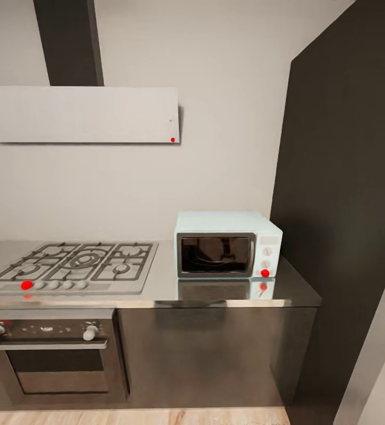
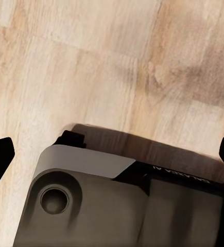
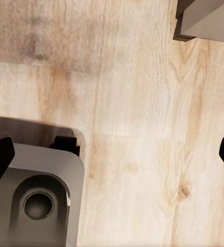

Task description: In the kitchen, take the popcorn bag from the countertop, put it into the microwave, and heat it until the popcorn is cooked so the cooked popcorn ends up inside the bag.

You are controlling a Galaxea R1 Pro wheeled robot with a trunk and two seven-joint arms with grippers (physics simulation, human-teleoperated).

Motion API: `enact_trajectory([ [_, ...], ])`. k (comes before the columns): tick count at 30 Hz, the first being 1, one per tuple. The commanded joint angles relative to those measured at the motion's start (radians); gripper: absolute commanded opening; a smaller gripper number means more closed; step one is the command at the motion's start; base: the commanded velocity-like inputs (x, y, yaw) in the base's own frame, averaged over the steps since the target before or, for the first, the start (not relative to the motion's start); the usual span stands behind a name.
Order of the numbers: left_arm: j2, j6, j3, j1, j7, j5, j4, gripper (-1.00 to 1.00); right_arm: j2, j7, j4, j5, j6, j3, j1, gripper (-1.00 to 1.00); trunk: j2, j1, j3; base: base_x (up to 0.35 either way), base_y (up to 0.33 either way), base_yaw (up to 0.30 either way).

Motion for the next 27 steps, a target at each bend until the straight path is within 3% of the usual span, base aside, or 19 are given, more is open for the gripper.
enact_trajectory([
  [1,0.0,-0.002,-0.009,-0.001,0.004,0.007,0.0,1.0,-0.001,0.002,0.003,0.006,-0.006,-0.008,-0.002,1.0,-0.001,0.0,-0.001,0.0,0.0,-0.008],
  [11,0.0,-0.003,-0.009,-0.001,0.004,0.007,0.0,1.0,0.0,0.001,0.002,0.007,-0.002,-0.01,-0.002,1.0,-0.001,0.0,-0.001,0.0,0.0,-0.001],
  [16,0.0,-0.002,-0.008,0.0,0.012,0.008,0.001,1.0,0.019,0.003,-0.008,0.006,-0.001,-0.015,-0.002,1.0,-0.001,0.0,-0.001,0.0,0.0,0.0],
  [18,-0.001,-0.002,-0.009,0.0,0.016,0.008,0.002,1.0,0.058,0.007,-0.091,0.005,0.008,-0.014,0.0,1.0,-0.001,0.0,-0.001,0.0,0.0,0.0],
  [20,-0.003,-0.002,-0.009,0.0,0.016,0.008,0.002,1.0,0.113,0.01,-0.269,0.011,0.034,-0.013,0.001,1.0,-0.001,0.0,-0.001,0.0,0.0,0.0],
  [23,-0.006,-0.002,-0.009,0.001,0.015,0.007,0.002,1.0,0.181,0.016,-0.498,0.009,0.128,-0.011,0.001,1.0,-0.001,0.0,-0.001,0.0,0.0,0.0],
  [25,-0.006,-0.002,-0.009,0.001,0.015,0.007,0.002,1.0,0.242,0.019,-0.639,0.008,0.235,-0.009,-0.001,1.0,-0.001,0.0,-0.001,0.0,0.0,0.0],
  [26,-0.006,-0.002,-0.009,0.001,0.015,0.007,0.002,1.0,0.274,0.019,-0.682,0.007,0.305,-0.009,-0.056,1.0,-0.001,0.0,-0.001,0.0,0.0,0.0],
  [27,-0.006,-0.002,-0.009,0.001,0.015,0.007,0.002,1.0,0.284,0.019,-0.691,0.006,0.332,-0.009,-0.09,1.0,-0.001,0.0,-0.001,0.0,0.0,0.0],
])
